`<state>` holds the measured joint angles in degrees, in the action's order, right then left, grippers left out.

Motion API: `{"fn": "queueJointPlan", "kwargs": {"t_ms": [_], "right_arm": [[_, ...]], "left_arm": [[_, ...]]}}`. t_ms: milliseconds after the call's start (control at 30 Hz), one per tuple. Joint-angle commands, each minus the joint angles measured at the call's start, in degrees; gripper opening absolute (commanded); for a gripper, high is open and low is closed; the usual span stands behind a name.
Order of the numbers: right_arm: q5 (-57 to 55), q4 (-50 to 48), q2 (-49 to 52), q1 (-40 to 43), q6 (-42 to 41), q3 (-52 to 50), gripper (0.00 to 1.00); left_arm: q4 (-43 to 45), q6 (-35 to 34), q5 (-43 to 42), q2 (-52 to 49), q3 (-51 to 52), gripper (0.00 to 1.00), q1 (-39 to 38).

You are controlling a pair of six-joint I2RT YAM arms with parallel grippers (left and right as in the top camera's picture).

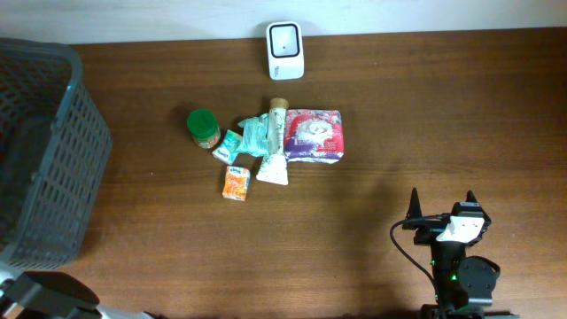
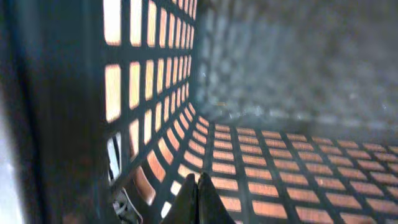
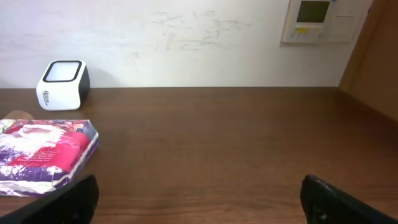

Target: Scan the item barcode

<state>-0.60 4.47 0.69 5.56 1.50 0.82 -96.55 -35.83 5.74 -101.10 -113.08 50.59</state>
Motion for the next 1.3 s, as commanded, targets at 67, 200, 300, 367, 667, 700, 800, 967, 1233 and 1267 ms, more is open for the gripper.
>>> {"fn": "queueJointPlan", "kwargs": {"t_ms": [67,200,300,367,667,700,800,967,1233,1267], "right_arm": [[-0.07,0.11,-0.39,-0.35,-0.44,-0.50,0.99],[-0.07,0.11,-0.39,-0.35,-0.44,-0.50,0.99],[-0.09,0.11,-0.39,-0.35,-0.44,-0.50,0.99],[-0.09,0.11,-0.37,-0.35,-0.44,-0.50,0.99],[-0.09,0.11,-0.39,-0.35,-0.44,-0.50,0.99],[-0.09,0.11,-0.39,-0.35,-0.44,-0.50,0.99],[-0.09,0.11,-0.39,-0.35,-0.44,-0.50,0.99],[-0.09,0.11,-0.39,-0.35,-0.44,-0.50,0.99],[-0.09,0.11,-0.39,-0.35,-0.44,-0.50,0.99],[-0.09,0.11,-0.39,-0.35,-0.46,-0.50,0.99]], "left_arm": [[-0.20,3.17,-9.01,-0.04,-0.22,0.00,-3.98],[-0.20,4.46,-10.99,-0.04,1.11,0.00,-8.76],[-0.20,4.42,-10.91,-0.04,3.61,0.00,-10.08],[-0.20,4.44,-11.17,0.07,3.61,0.00,-10.10],[1.73,7.30,-17.51,0.90,3.39,0.04,-12.39],[2.40,8.31,-16.92,1.07,2.84,0.13,-12.39],[2.10,12.83,-16.83,1.42,-2.97,0.49,-12.39],[0.24,12.83,-16.50,9.22,-14.67,0.99,-12.46],[8.87,37.88,-30.38,25.46,-13.51,0.99,-39.45],[8.85,38.97,-30.29,24.48,-12.37,0.99,-43.98]]}}
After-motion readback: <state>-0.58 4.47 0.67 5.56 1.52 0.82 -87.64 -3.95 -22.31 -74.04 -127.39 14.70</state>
